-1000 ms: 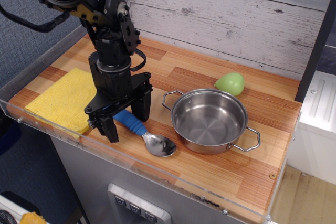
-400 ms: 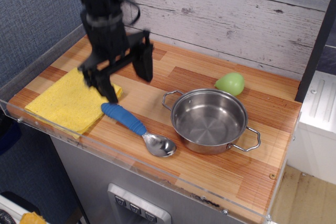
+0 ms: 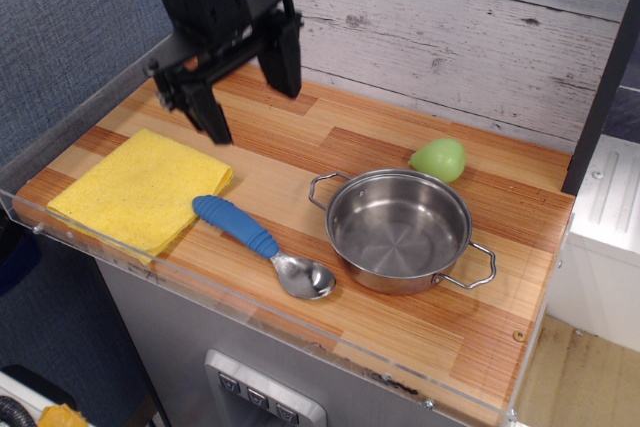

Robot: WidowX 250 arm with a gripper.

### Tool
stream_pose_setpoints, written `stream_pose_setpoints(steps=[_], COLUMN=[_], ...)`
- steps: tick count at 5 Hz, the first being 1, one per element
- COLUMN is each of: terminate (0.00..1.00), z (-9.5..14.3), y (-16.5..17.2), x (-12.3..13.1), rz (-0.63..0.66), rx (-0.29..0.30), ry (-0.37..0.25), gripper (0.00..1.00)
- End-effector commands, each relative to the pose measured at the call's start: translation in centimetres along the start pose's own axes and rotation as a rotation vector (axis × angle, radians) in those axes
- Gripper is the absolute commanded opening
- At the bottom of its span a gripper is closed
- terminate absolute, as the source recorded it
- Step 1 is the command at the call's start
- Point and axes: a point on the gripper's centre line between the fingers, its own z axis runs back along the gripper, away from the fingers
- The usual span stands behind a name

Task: Put the spoon on top of the napkin with the metal part close to the pot.

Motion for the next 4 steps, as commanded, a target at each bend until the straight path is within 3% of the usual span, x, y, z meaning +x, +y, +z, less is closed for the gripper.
stream_pose_setpoints(steps=[1,3,4], terminate=[0.00,0.00,1.00], z=[3.15,3.15,3.15], y=[-0.73,-0.73,-0.73], x=[0.10,0.10,0.10], rz=[-0.033,-0.033,-0.033], rx=[-0.050,-0.050,-0.050], ry=[-0.061,-0.061,-0.061], gripper=[1.00,1.00,1.00])
